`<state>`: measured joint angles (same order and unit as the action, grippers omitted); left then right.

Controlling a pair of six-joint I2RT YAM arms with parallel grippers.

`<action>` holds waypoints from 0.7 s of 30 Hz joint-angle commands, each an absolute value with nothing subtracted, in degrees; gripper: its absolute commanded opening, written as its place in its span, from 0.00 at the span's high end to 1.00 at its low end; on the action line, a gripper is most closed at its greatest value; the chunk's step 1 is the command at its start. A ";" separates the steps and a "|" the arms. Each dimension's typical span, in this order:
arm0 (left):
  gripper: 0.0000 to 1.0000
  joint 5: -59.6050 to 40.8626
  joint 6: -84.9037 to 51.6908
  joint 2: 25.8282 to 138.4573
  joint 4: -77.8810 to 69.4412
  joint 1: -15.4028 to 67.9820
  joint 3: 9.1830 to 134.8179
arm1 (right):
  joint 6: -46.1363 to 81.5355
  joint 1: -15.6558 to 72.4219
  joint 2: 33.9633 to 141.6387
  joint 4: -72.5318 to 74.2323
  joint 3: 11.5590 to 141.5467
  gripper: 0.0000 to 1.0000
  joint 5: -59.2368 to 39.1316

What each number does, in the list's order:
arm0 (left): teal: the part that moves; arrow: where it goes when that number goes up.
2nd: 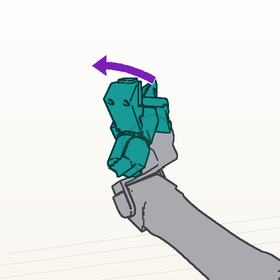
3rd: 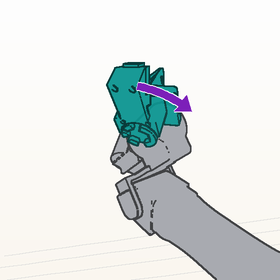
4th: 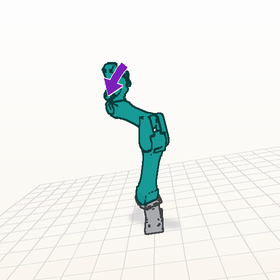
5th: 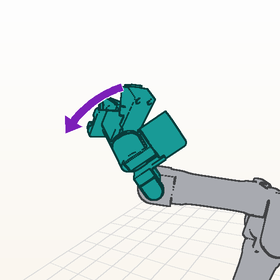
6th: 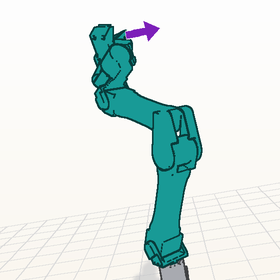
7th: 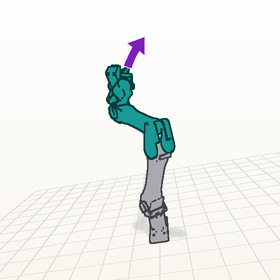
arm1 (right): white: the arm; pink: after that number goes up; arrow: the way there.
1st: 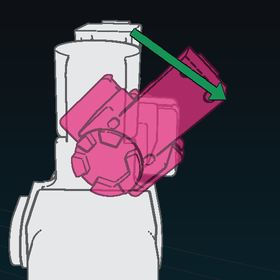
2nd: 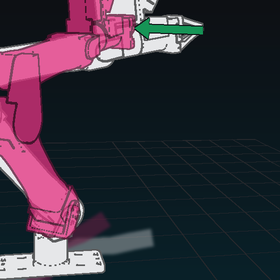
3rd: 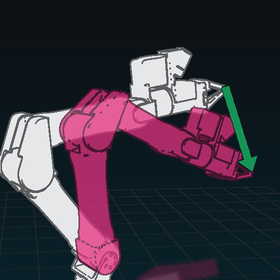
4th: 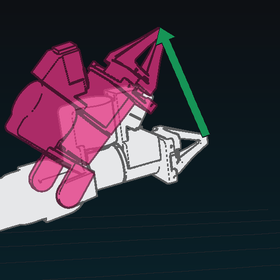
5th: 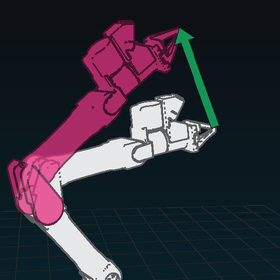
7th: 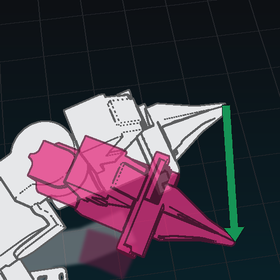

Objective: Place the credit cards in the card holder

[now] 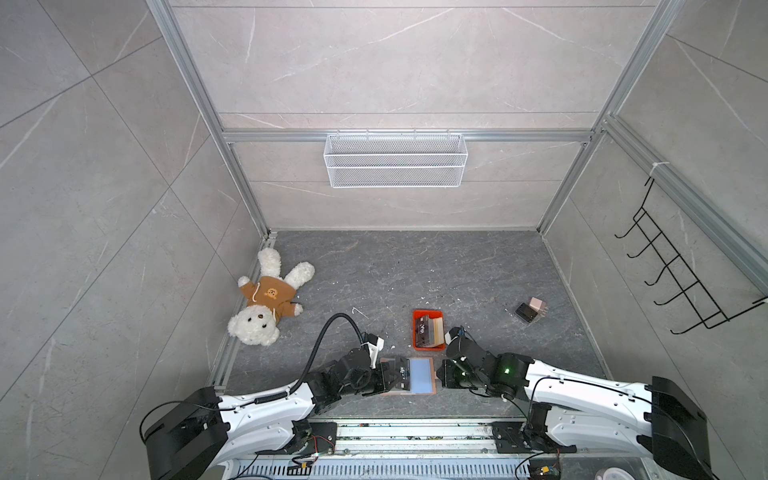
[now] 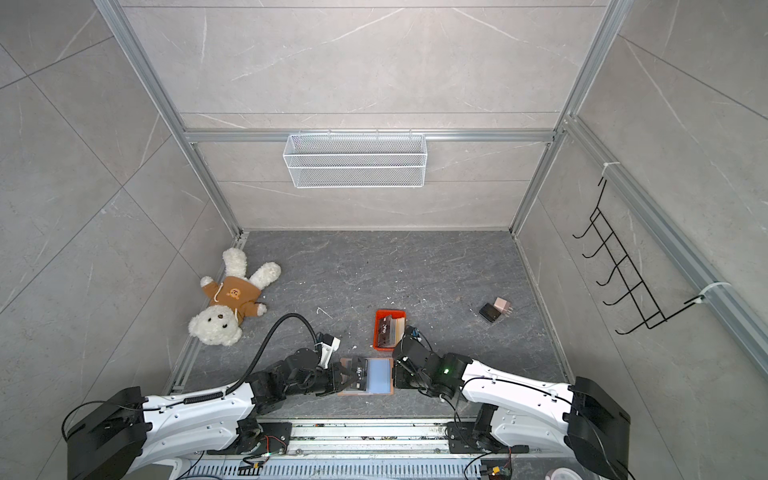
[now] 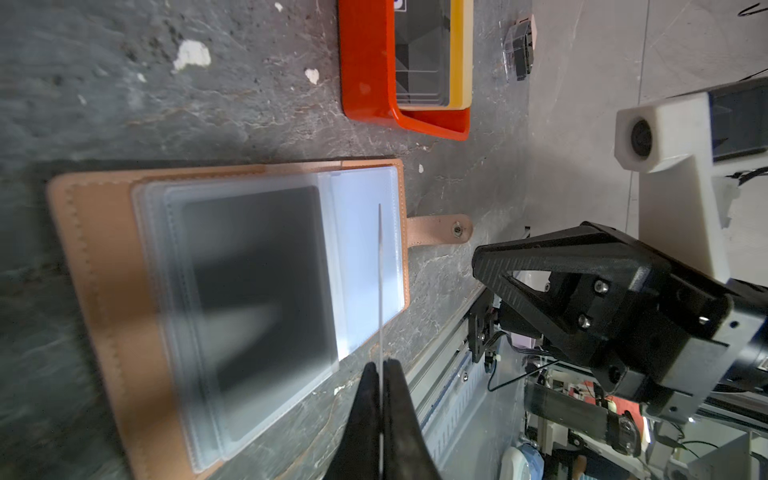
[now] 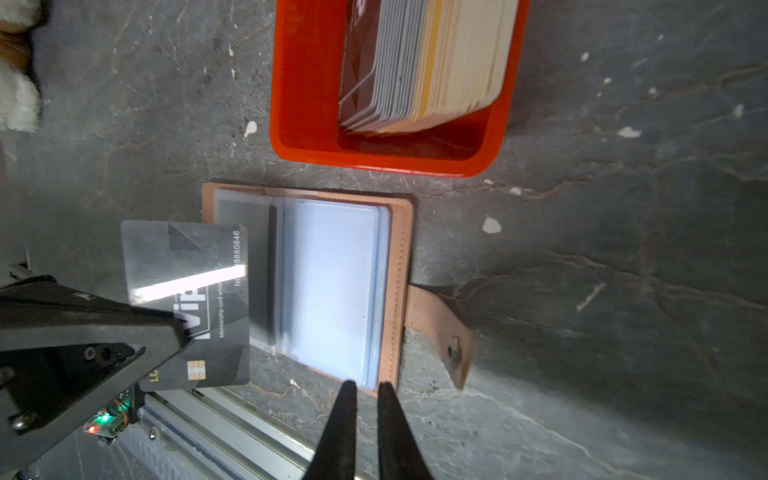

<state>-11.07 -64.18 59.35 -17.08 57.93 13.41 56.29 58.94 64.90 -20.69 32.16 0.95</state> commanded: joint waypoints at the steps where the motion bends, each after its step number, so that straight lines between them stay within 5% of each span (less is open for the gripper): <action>1: 1.00 -8.05 -61.71 59.75 -17.68 58.49 15.91 | 56.70 59.83 67.52 -18.45 32.75 0.85 2.70; 21: 1.00 -8.10 -60.82 61.79 -16.31 59.06 16.81 | 58.27 63.41 78.25 -18.02 34.85 0.83 6.58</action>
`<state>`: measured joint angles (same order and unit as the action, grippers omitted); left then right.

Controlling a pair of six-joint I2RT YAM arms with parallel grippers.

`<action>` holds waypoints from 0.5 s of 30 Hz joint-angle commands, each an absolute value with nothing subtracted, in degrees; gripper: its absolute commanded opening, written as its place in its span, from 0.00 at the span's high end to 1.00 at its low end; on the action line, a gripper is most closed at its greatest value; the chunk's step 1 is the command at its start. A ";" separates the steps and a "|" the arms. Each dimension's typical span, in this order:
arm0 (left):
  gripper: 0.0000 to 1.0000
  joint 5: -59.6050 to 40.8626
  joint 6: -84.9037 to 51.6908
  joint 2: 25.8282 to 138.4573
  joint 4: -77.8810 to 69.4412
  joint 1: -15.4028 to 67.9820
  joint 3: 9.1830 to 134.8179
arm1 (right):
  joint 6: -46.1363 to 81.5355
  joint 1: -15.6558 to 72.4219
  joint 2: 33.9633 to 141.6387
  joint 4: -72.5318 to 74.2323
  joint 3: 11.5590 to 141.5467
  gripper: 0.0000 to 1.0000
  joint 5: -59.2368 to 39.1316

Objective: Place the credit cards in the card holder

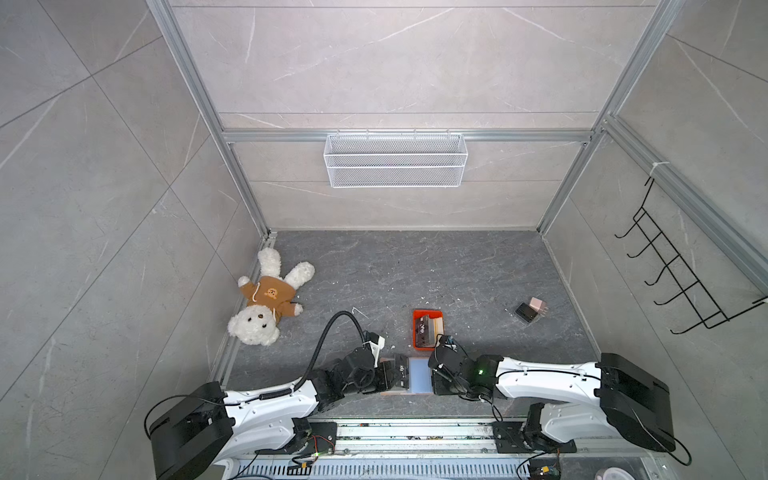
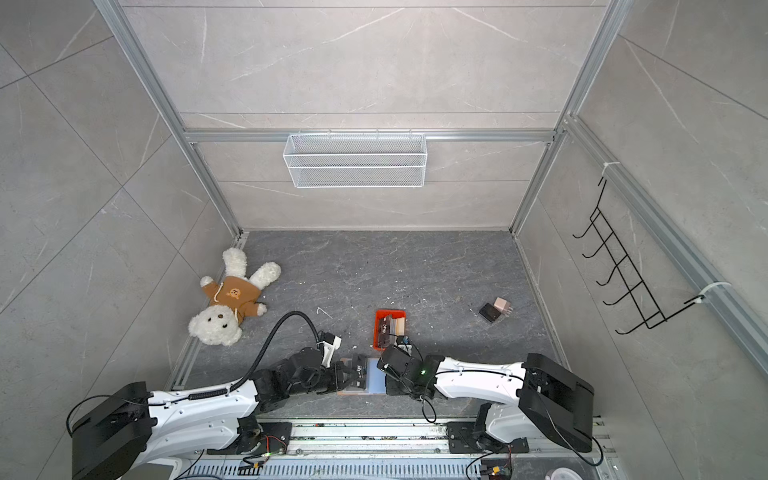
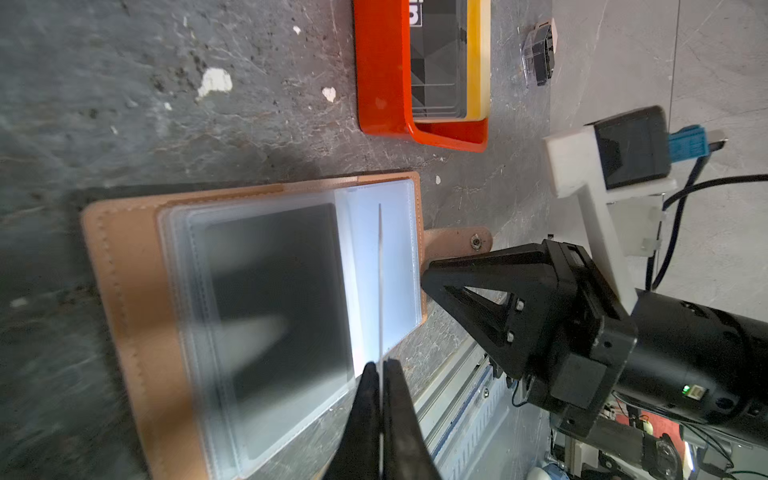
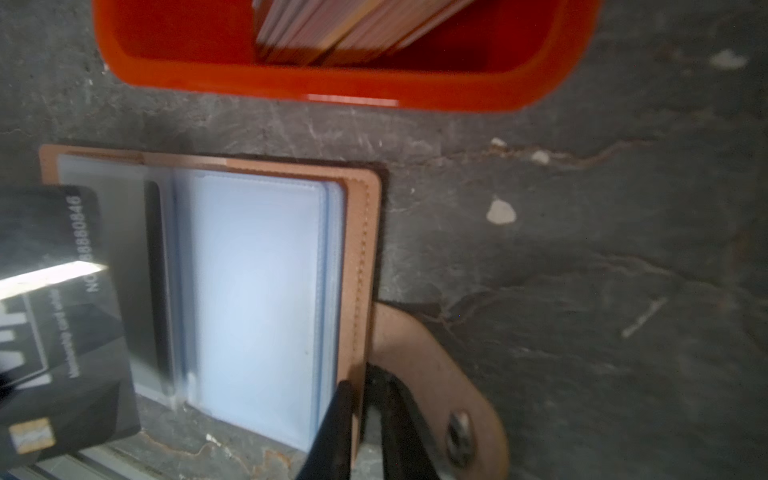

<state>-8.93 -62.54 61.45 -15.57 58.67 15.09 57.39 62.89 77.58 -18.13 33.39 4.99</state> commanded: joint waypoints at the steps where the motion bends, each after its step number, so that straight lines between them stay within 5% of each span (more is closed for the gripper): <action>1: 1.00 -7.97 -60.83 61.97 -16.34 59.15 16.78 | 58.35 63.59 78.31 -18.10 34.81 0.83 6.64; 15: 1.00 -6.93 -63.85 65.48 -18.56 59.64 16.44 | 58.47 64.39 79.29 -19.17 35.24 0.88 7.72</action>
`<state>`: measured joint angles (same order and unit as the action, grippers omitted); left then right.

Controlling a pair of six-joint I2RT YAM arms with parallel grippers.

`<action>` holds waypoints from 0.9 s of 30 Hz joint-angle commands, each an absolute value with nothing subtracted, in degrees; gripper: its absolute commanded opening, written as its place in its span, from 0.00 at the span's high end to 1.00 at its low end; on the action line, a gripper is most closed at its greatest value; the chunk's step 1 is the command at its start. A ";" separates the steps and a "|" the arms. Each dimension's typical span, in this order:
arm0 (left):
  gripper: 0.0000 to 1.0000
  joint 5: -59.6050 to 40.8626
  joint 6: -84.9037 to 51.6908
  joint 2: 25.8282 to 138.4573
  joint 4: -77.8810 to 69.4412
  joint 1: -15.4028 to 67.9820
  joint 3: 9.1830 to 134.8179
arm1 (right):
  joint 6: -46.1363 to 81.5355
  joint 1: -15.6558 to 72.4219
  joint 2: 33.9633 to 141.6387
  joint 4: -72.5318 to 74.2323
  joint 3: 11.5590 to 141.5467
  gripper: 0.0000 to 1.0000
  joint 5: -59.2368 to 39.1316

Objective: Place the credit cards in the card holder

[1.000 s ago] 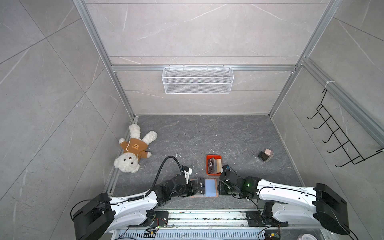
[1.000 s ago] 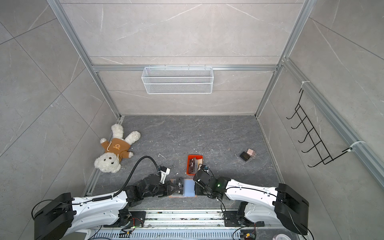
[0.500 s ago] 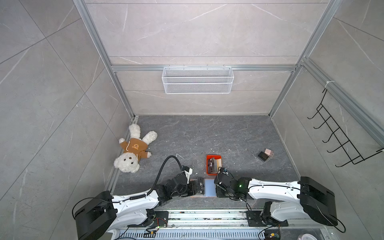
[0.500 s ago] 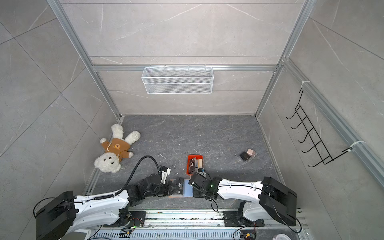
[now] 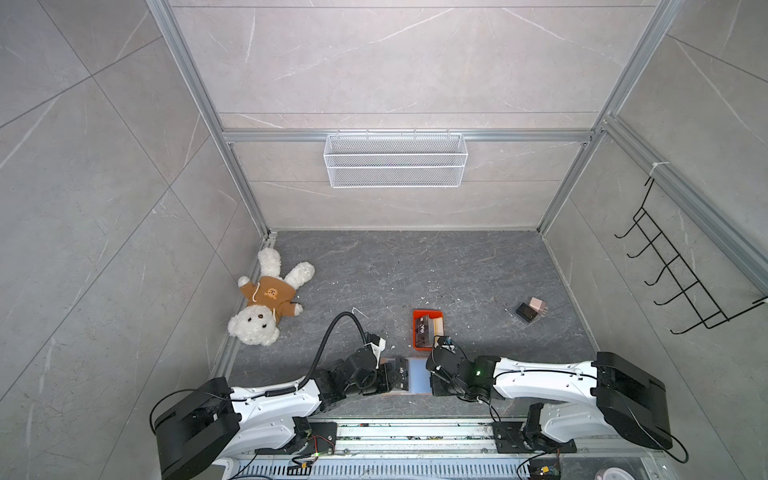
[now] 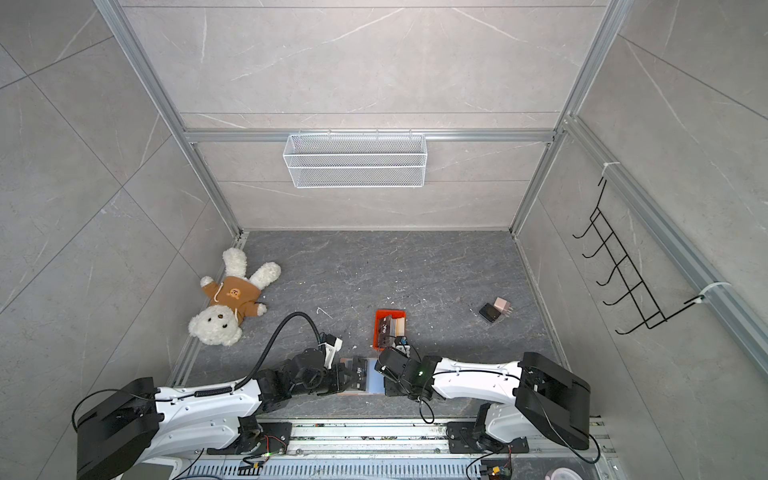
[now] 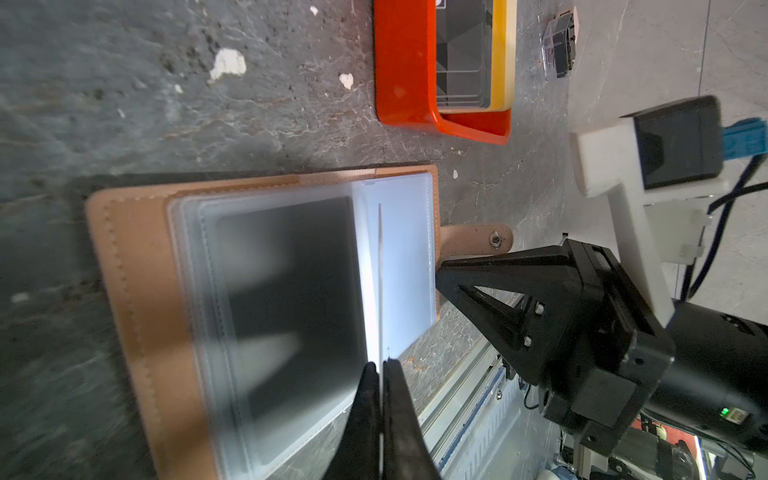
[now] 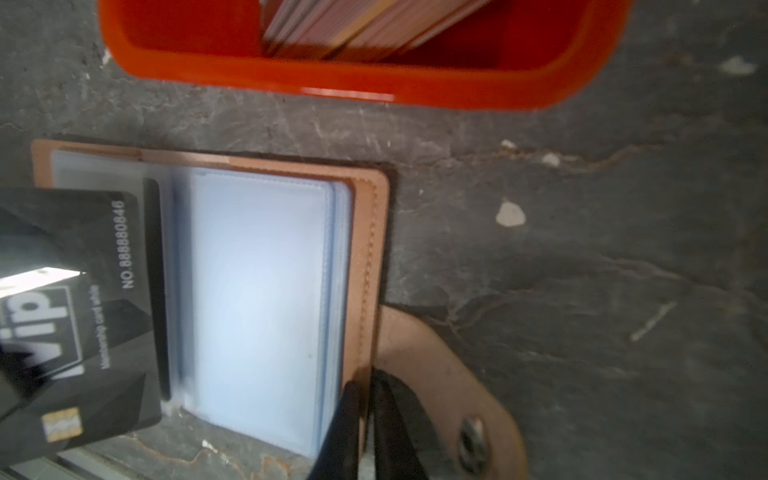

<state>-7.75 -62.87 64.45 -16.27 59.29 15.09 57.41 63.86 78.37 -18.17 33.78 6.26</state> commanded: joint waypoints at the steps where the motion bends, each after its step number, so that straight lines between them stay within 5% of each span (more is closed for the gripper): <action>1: 1.00 -7.03 -64.06 65.96 -19.01 59.60 16.44 | 58.52 64.41 79.20 -19.08 35.25 0.87 7.73; 27: 1.00 -9.22 -67.32 71.46 -24.98 59.60 15.42 | 58.54 64.60 80.15 -19.25 35.11 0.89 8.35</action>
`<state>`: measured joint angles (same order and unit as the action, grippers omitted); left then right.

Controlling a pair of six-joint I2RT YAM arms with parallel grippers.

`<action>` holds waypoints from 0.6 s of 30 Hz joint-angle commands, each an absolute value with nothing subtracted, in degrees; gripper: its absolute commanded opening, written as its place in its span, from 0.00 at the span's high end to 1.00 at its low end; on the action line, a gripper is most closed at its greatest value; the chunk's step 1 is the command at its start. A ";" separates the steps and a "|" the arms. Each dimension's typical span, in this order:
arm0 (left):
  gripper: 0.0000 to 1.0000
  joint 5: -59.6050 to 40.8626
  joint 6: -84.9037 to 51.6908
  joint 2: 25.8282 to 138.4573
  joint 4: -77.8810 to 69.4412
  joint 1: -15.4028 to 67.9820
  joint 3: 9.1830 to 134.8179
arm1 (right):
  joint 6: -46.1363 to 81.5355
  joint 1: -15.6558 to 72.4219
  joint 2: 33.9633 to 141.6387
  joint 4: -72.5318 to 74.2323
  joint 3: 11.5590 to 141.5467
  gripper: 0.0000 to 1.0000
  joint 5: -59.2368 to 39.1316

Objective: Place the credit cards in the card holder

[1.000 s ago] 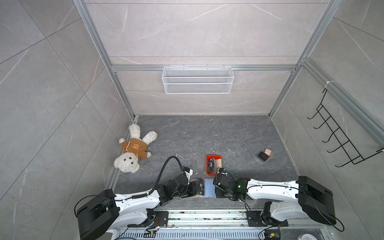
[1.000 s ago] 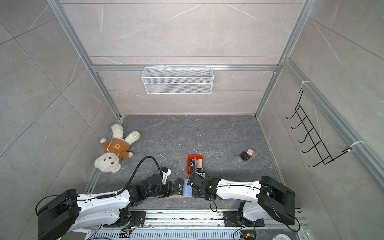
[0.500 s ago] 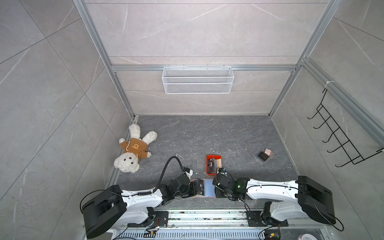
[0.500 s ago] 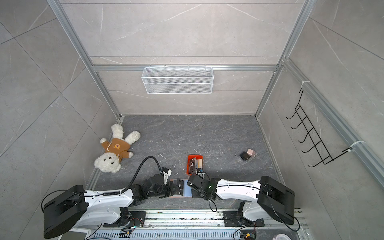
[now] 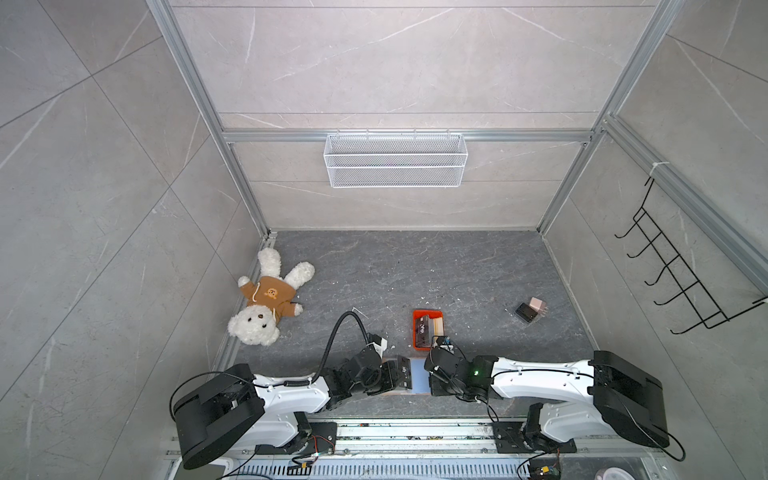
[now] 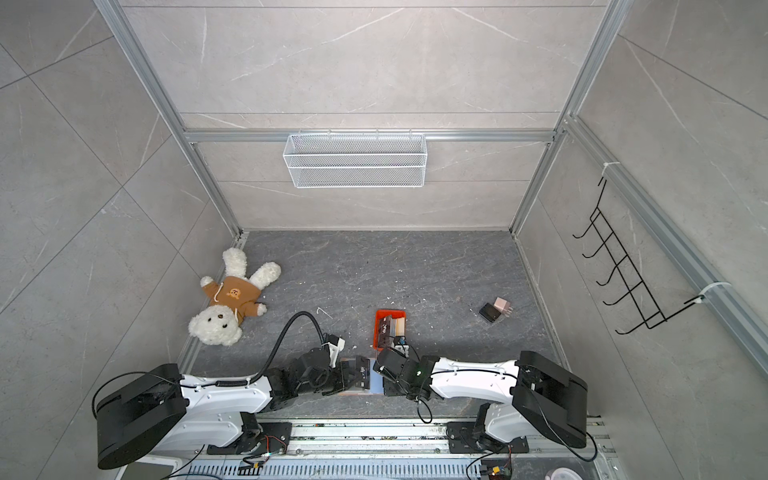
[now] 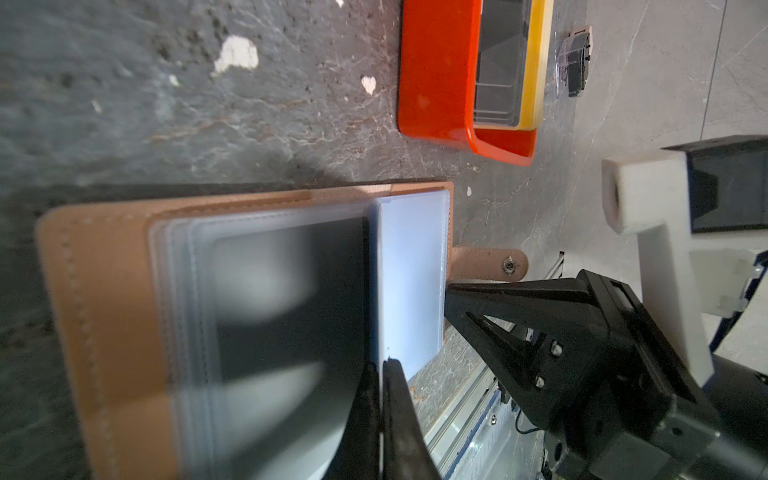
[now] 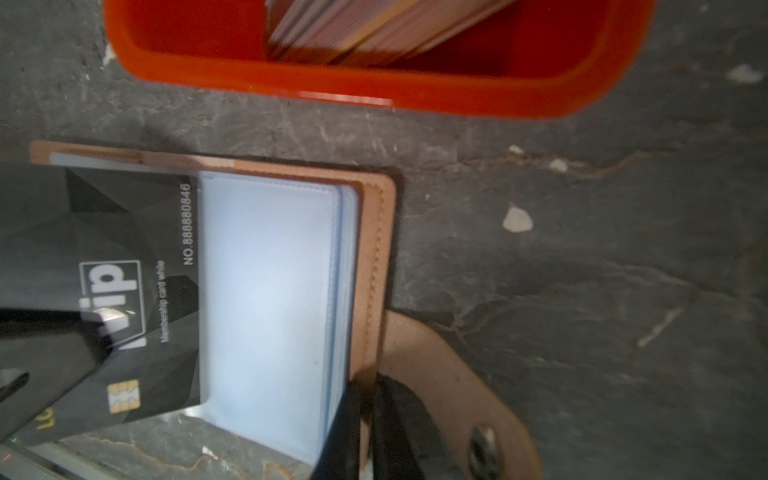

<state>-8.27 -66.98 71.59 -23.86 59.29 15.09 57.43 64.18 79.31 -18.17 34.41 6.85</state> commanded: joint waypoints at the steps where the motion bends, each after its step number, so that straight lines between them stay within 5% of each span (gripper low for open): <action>1: 1.00 -9.27 -67.41 71.32 -25.05 59.61 15.30 | 58.54 64.60 80.14 -19.25 35.03 0.89 8.35; 18: 0.96 -11.28 -67.94 72.60 -25.71 59.58 14.63 | 58.10 64.58 81.36 -19.60 35.93 0.90 8.53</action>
<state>-9.96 -67.35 71.83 -24.93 59.27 14.63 57.41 64.29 80.03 -18.59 35.03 7.14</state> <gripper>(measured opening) 0.045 0.100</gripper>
